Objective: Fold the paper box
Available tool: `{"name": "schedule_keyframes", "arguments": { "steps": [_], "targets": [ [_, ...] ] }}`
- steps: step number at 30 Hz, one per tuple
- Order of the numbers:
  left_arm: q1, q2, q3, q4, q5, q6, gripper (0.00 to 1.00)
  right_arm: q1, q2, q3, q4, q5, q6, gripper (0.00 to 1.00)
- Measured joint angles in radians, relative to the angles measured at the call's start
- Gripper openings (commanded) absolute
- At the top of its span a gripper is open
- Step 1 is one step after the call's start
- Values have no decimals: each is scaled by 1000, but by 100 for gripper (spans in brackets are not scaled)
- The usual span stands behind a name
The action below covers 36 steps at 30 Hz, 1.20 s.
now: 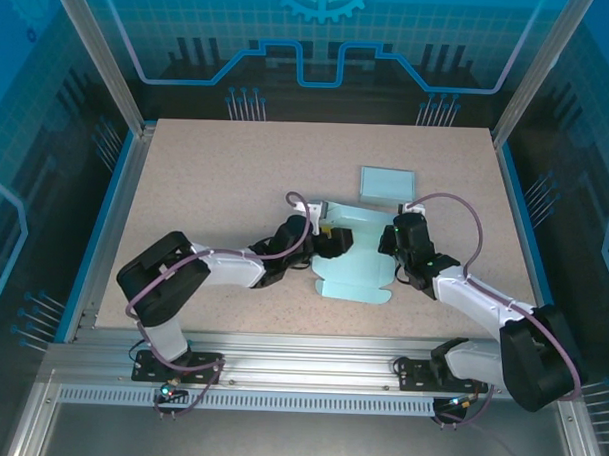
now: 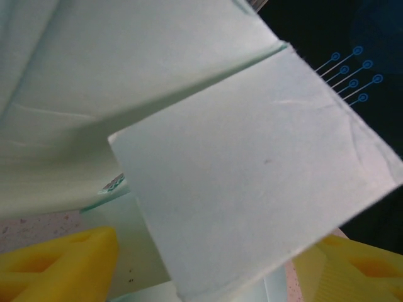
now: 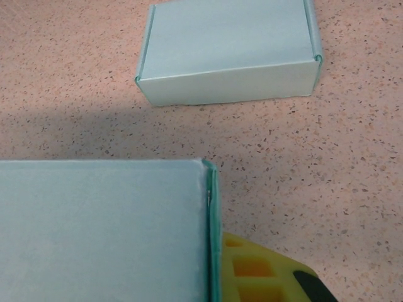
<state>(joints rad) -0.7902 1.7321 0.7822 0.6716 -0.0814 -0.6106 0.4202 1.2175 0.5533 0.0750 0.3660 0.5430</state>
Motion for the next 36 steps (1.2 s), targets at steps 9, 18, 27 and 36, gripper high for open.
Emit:
{"name": "schedule_keyframes", "arguments": {
  "steps": [9, 18, 27, 36],
  "targets": [
    [-3, -325, -208, 14, 77, 78, 94, 6, -6, 0, -17, 0, 0, 0],
    [16, -737, -214, -262, -61, 177, 96, 7, -57, 0, -56, 0, -1, 0],
    [244, -767, -166, -513, -267, 177, 90, 7, -72, 0, -68, -10, -1, 0],
    [252, -392, -65, -472, -236, 233, 84, 7, -72, 0, -68, -26, -4, 0]
  ]
}}
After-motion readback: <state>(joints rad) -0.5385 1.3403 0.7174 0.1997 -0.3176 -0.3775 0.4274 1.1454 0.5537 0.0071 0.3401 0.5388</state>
